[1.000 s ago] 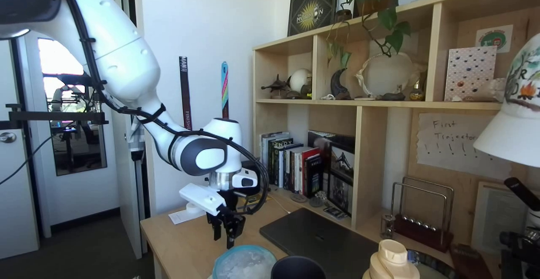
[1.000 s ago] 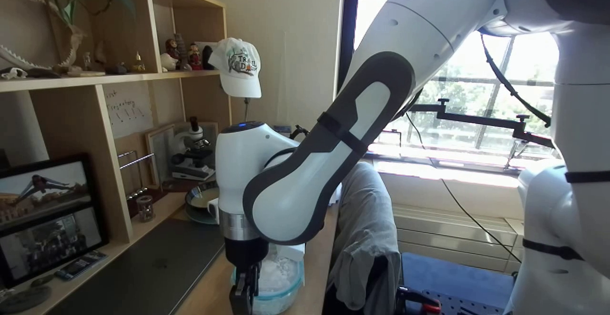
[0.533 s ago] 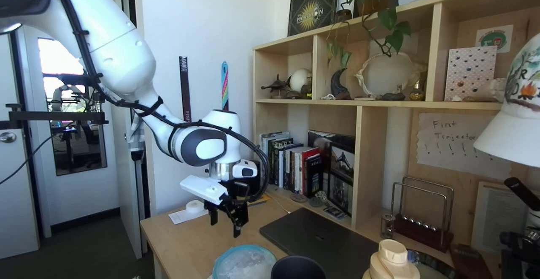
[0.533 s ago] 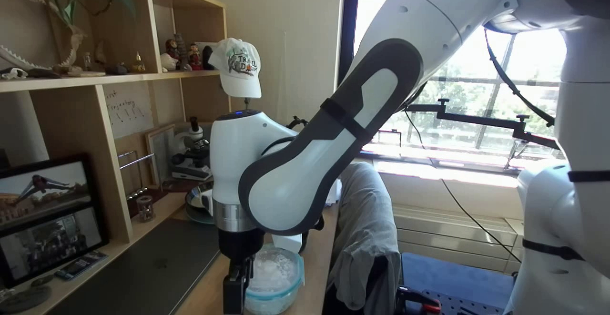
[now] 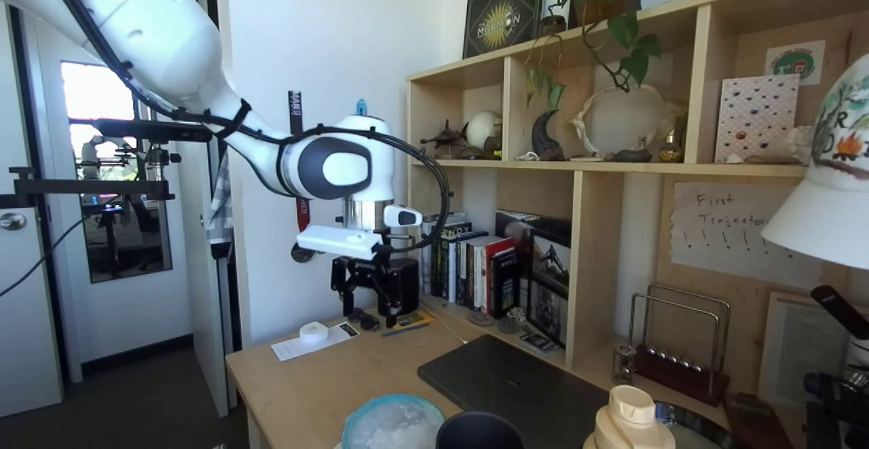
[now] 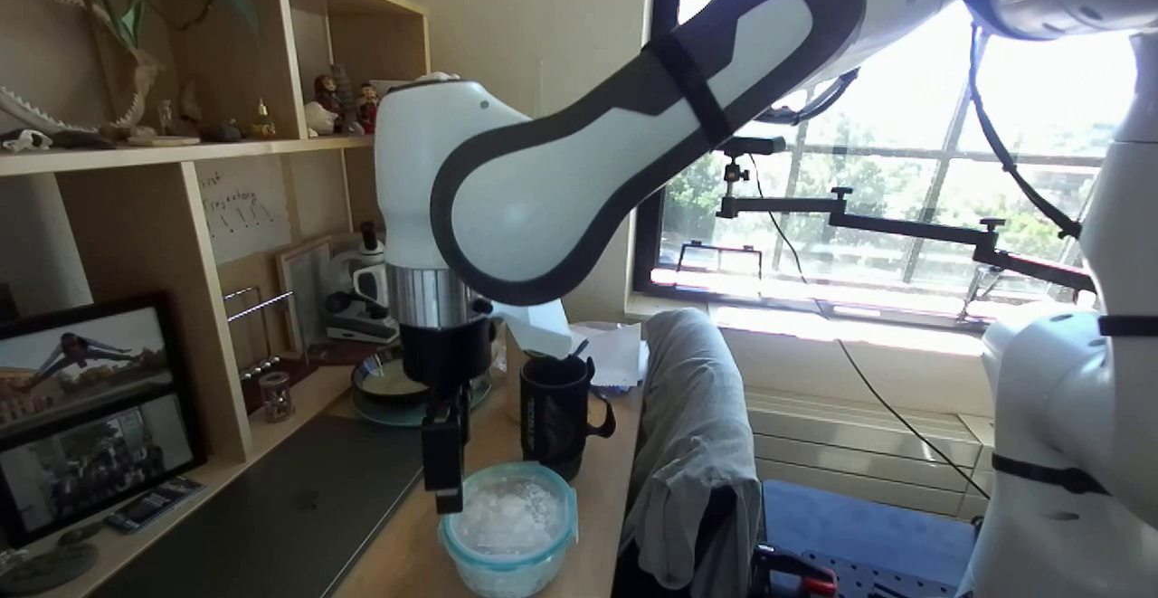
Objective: Move the cup, lunchbox, and plastic to the right
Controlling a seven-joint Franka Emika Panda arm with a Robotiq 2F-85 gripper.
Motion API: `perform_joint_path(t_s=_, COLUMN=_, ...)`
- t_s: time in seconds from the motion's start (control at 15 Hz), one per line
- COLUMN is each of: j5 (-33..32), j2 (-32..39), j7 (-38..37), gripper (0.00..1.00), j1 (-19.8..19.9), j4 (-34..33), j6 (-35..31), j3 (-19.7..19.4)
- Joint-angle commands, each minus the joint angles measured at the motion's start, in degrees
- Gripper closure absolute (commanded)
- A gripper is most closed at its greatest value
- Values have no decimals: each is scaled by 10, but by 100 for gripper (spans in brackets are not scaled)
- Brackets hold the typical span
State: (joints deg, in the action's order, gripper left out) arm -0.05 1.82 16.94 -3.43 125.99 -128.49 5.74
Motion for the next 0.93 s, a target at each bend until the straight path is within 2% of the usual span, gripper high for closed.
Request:
perform_joint_path(t_s=0.0, j5=-14, j2=-51, j7=23, gripper=0, j1=0, j4=-10, j6=57, j3=-10)
perform_joint_path(t_s=0.2, j5=-20, j2=-75, j7=35, gripper=0, j1=-3, j4=-20, j6=74, j3=-15)
perform_joint_path(t_s=0.47, j5=-17, j2=-98, j7=65, gripper=0, j1=-6, j4=-23, j6=66, j3=-18)
perform_joint_path(t_s=0.87, j5=-25, j2=-105, j7=90, gripper=0, j1=-8, j4=-30, j6=71, j3=-19)
